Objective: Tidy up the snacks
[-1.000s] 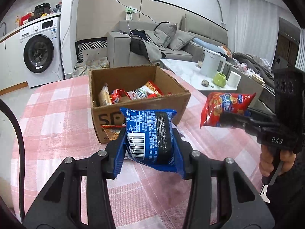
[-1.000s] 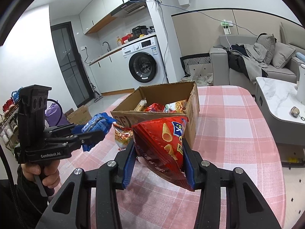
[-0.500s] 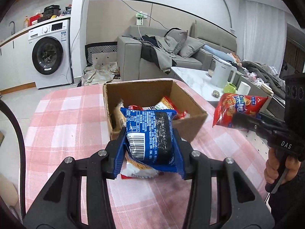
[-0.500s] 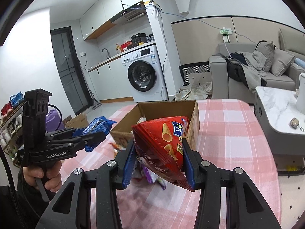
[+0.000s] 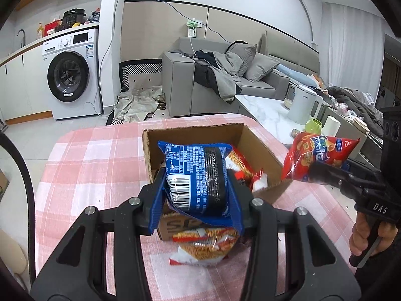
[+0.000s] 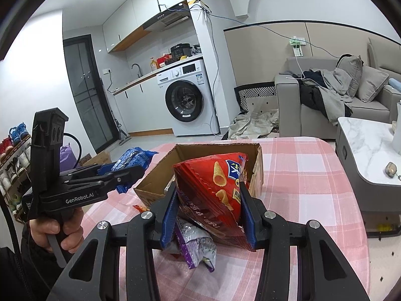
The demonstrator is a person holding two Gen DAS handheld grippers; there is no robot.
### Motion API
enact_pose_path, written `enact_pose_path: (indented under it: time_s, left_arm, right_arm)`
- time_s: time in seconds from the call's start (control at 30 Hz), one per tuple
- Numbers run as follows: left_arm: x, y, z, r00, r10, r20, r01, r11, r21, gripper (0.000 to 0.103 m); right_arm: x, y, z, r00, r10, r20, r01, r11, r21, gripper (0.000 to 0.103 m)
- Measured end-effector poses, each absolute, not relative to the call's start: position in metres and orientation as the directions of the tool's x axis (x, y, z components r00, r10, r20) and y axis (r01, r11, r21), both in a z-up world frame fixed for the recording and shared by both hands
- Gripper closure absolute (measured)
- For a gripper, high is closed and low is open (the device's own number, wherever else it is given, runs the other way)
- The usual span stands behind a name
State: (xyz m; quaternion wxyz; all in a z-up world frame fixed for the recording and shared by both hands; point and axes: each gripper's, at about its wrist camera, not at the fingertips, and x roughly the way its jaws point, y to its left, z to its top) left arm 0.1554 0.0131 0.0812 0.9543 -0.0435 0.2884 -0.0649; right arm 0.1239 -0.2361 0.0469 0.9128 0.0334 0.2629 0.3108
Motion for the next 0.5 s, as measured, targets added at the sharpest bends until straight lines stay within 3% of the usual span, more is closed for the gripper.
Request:
enact_pose_path:
  time_s: [0.5]
  left_arm:
    - [0.205,0.008,0.065,0.811,-0.121,-0.572,0.095,0.993,-0.076,0.062]
  right_arm:
    - [0.157,-0.216,0.04,0.642,0.57,-0.512,-0.56,0.805,0.194,0.058]
